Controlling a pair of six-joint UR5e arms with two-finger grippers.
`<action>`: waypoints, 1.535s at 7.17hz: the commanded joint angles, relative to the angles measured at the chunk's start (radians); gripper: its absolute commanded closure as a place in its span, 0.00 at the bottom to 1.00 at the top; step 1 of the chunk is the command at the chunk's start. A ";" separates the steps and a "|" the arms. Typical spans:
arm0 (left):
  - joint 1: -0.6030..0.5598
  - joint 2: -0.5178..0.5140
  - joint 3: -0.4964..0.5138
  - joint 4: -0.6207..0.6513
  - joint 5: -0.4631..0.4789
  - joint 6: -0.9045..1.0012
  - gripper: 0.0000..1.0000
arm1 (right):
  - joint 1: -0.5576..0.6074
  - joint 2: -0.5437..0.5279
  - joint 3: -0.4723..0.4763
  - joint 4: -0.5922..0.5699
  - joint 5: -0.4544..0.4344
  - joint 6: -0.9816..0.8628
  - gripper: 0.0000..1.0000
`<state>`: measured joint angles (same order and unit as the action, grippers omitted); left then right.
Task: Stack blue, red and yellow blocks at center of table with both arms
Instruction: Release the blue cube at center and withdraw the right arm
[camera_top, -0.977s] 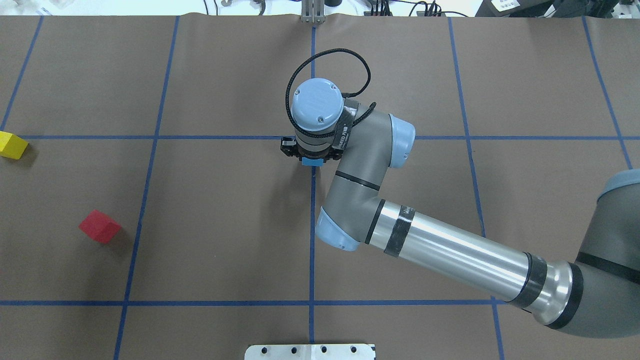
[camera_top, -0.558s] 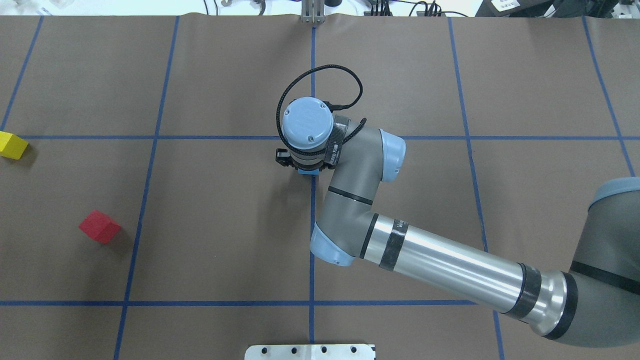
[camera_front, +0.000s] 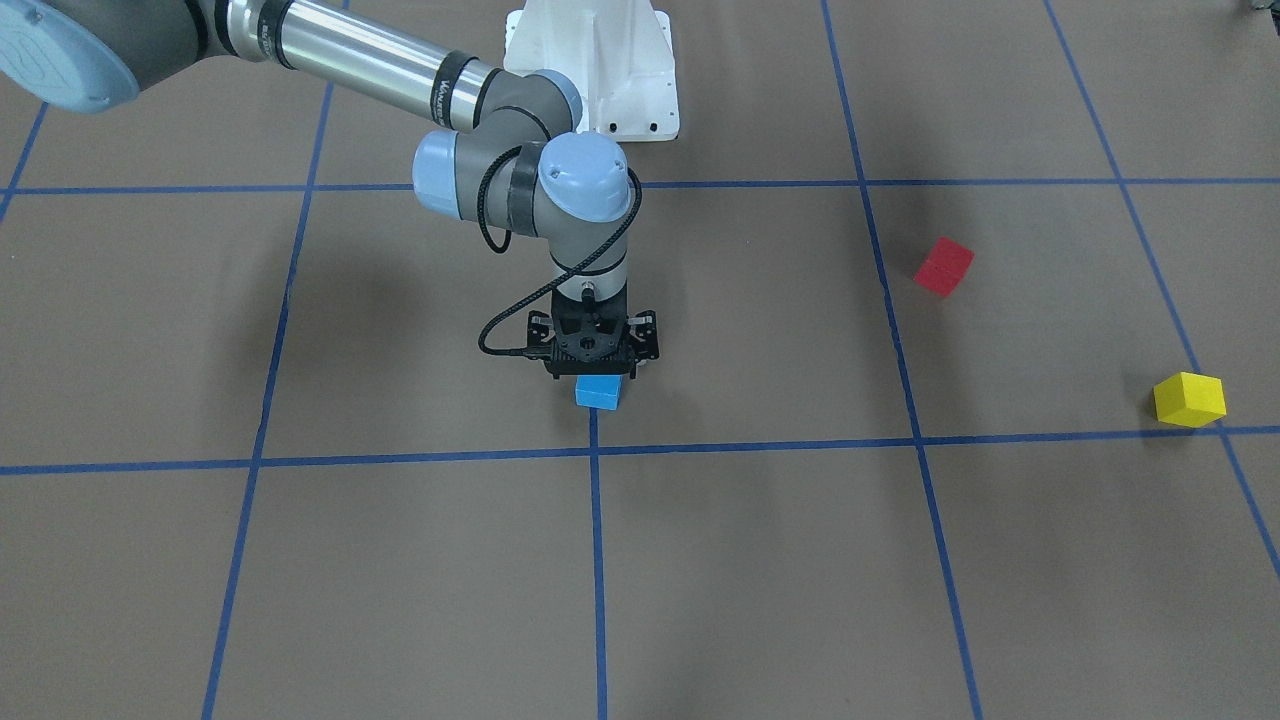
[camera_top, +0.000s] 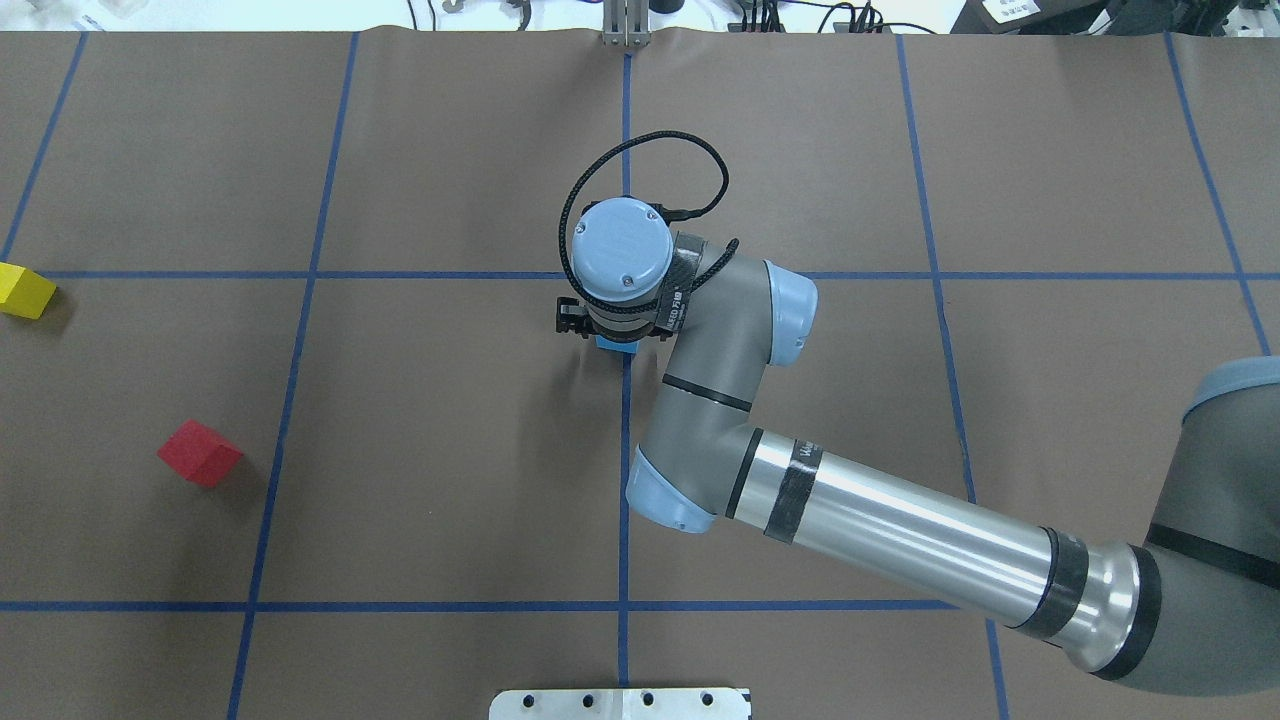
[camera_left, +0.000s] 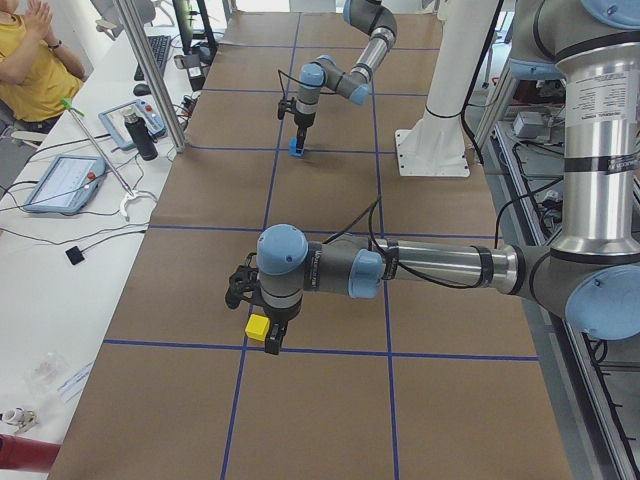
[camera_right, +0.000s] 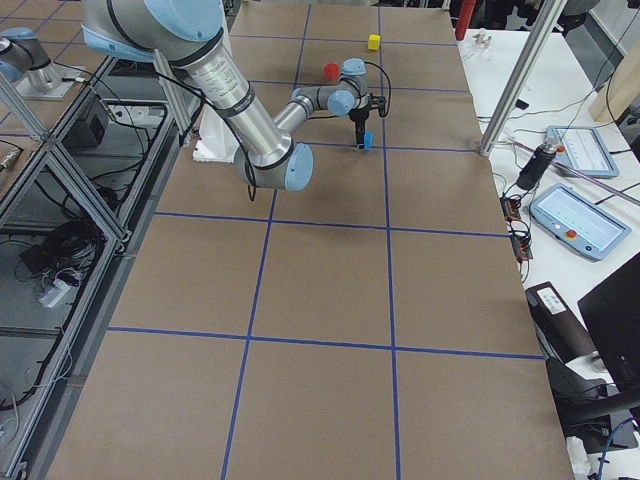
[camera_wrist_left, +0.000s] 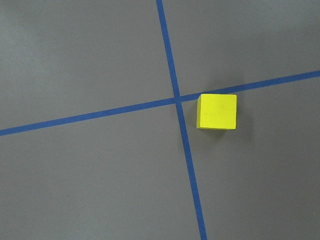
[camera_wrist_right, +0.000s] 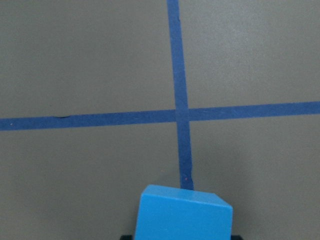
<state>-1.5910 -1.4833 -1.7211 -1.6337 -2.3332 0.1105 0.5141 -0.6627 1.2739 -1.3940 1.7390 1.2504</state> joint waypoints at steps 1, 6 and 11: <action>-0.001 -0.008 -0.002 0.003 0.005 -0.009 0.00 | 0.087 -0.002 0.027 -0.010 0.077 -0.037 0.00; 0.000 -0.102 -0.040 -0.253 0.003 -0.009 0.00 | 0.482 -0.177 0.272 -0.233 0.379 -0.507 0.00; 0.295 -0.040 -0.081 -0.632 -0.066 -0.450 0.00 | 0.886 -0.608 0.387 -0.232 0.571 -1.232 0.00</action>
<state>-1.4114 -1.5400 -1.7986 -2.1888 -2.3807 -0.2641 1.2986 -1.1725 1.6560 -1.6253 2.2721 0.2036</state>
